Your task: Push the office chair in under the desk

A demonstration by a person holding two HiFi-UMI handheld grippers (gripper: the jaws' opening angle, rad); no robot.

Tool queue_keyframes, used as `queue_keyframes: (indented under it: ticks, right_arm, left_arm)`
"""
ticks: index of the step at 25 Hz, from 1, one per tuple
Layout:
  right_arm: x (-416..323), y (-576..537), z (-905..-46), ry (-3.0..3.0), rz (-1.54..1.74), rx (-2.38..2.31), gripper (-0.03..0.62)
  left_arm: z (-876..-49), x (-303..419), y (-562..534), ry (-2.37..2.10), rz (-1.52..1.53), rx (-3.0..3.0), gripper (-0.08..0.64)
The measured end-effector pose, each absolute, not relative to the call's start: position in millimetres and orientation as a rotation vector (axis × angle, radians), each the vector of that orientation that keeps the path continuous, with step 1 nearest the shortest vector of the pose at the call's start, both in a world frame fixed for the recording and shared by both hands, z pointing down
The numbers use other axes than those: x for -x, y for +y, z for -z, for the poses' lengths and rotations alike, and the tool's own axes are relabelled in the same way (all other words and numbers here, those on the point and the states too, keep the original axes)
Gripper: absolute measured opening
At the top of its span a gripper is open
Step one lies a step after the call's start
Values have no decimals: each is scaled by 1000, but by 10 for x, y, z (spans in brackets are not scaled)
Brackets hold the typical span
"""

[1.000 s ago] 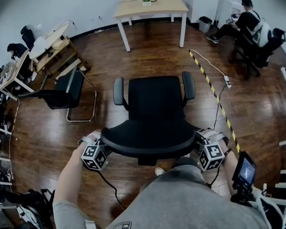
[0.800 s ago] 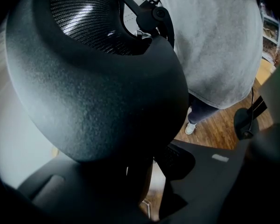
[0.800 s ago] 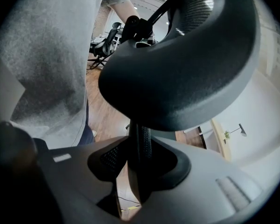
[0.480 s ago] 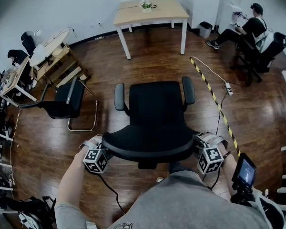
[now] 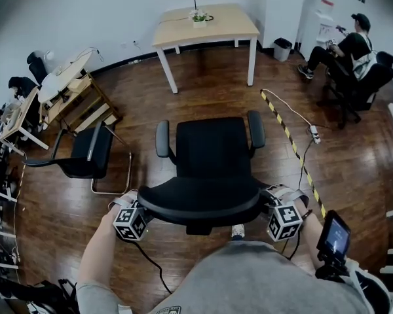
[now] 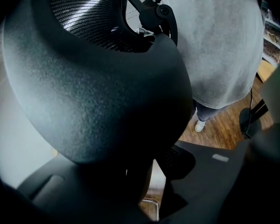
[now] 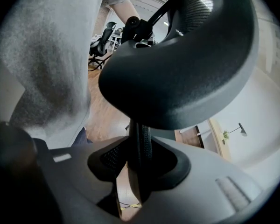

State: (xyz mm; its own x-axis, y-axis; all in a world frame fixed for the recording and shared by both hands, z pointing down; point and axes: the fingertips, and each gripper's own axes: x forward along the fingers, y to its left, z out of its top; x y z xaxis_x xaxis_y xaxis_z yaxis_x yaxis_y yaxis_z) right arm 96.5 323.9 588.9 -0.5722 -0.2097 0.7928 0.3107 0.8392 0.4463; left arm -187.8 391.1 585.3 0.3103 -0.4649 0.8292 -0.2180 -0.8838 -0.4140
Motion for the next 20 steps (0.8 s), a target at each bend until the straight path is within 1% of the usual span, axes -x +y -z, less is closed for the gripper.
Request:
queue_keyframes:
  ticks: [3,12,20]
  right_arm:
    - [-984,2863,-5894,-2066,700,79,138]
    - [-1029,2413,-5892,-2078,706,112,138]
    - [-1048,1765,-5852,-2095,669,200,144]
  left_arm:
    - [-5852,1843,3556,645,1600,2351,146]
    - [-5860,1801,3106,657,1588,2337,145]
    - [-5814,1753,2503,672,1582,2334,144]
